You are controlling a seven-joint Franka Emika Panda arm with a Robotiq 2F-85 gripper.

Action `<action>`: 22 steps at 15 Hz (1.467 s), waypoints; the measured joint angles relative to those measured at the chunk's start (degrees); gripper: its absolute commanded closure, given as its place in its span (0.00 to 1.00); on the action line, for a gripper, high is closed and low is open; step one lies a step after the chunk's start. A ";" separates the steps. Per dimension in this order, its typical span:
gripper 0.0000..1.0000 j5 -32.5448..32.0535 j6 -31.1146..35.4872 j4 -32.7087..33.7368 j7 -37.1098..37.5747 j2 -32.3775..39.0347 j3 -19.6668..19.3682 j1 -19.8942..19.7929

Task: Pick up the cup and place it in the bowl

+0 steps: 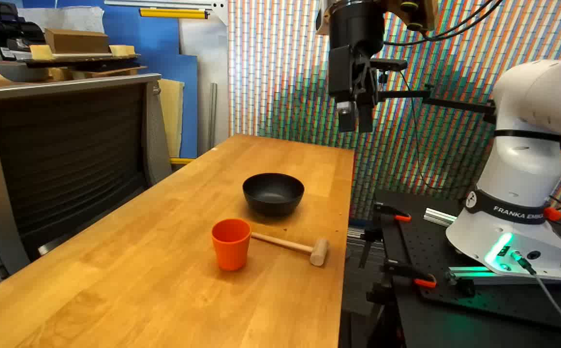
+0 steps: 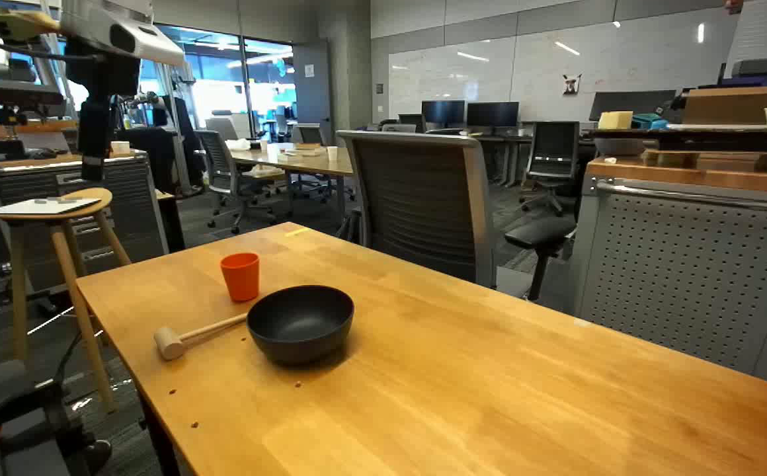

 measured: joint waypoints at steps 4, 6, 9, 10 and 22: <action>0.00 0.00 0.03 0.67 -0.01 -0.05 0.00 0.00; 0.00 -0.12 0.33 0.43 0.07 0.20 0.10 -0.13; 0.00 -2.21 8.85 -0.34 1.84 3.37 2.18 -0.79; 0.00 -3.13 13.46 -0.33 2.80 5.45 3.36 -0.79; 0.00 -41.42 39.68 8.55 27.09 33.49 4.70 0.34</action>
